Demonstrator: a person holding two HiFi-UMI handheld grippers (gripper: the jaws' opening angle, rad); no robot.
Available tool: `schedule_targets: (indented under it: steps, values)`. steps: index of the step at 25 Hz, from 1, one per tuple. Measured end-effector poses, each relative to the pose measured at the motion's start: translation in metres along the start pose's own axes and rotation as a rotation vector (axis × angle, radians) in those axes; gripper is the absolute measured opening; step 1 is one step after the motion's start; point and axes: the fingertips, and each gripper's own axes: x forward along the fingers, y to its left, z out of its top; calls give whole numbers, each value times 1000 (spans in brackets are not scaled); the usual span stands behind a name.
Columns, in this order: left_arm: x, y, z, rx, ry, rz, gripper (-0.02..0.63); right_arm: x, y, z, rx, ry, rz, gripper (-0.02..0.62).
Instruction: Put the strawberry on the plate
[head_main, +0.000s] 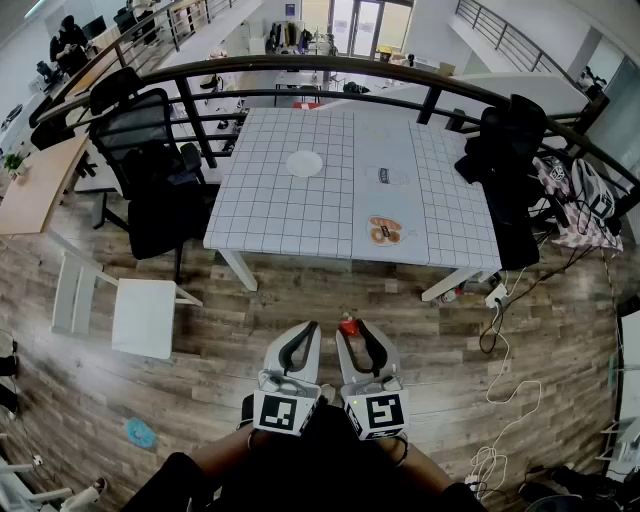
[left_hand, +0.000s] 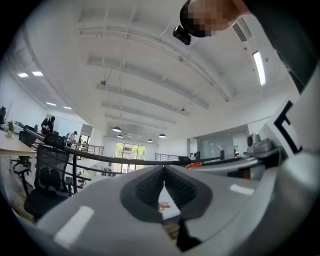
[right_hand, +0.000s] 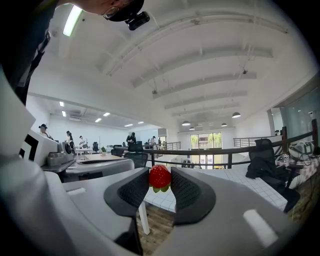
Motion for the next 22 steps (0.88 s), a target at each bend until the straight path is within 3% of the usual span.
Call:
schedule_targets:
  steps: [8,14,22]
  values:
    - [5,15,-6,19,-10,31,11,-6,-14,9,59,-73,2,137]
    - [3,24,-9,21,-2,92,11,-16,-35,10,60,-94,-35,137]
    - [10,27,-15,26,23,112,11,-15,-54,0,97,-84,-51,137]
